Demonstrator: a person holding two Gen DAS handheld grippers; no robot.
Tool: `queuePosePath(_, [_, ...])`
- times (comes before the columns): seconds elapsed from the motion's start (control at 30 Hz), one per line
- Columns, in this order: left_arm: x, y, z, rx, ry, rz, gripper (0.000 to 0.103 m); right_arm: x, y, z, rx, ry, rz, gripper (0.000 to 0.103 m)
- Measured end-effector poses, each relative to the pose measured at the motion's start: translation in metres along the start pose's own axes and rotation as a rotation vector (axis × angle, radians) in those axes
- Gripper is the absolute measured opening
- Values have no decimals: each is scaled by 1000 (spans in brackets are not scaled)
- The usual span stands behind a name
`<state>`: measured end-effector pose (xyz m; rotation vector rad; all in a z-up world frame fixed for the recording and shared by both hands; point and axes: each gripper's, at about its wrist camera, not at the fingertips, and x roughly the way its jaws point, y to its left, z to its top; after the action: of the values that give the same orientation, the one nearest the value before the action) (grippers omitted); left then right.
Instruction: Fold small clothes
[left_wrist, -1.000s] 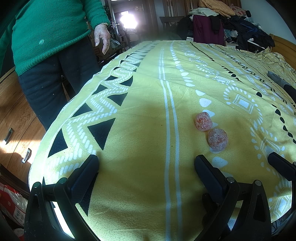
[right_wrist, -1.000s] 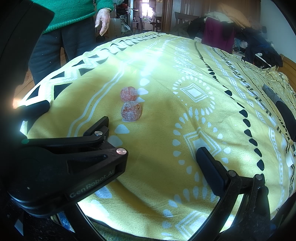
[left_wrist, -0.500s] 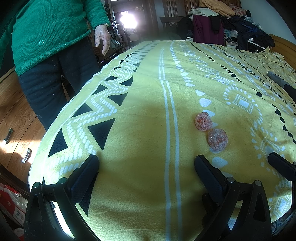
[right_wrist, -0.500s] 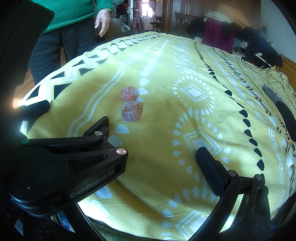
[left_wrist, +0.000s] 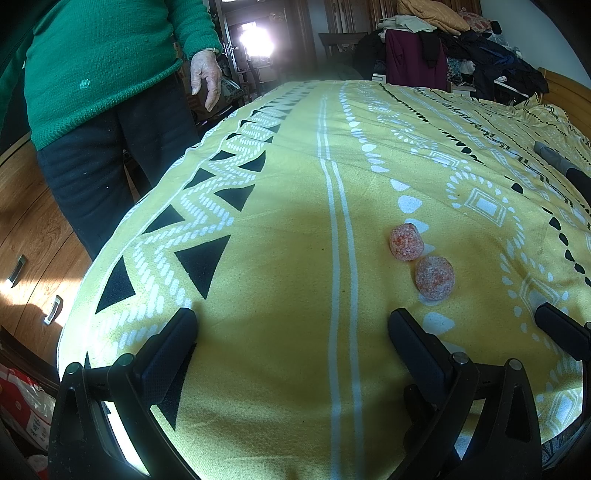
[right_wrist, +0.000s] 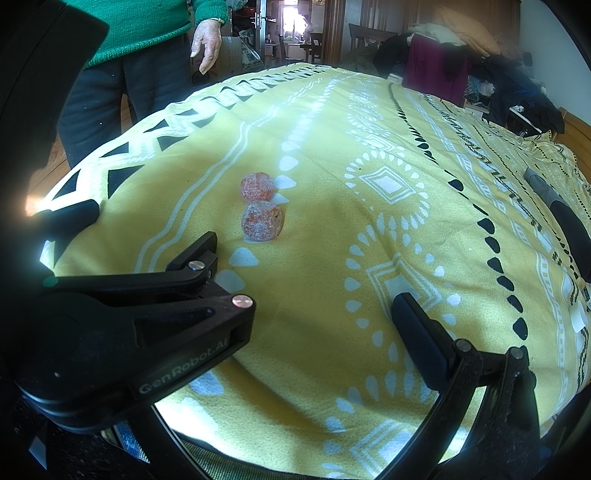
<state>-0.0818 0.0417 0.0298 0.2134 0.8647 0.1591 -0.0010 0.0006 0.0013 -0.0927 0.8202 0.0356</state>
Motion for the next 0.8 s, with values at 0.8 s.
queuePosePath(0.8, [0,0,0,0,0,0,103,0,0,0,0,0,0,103])
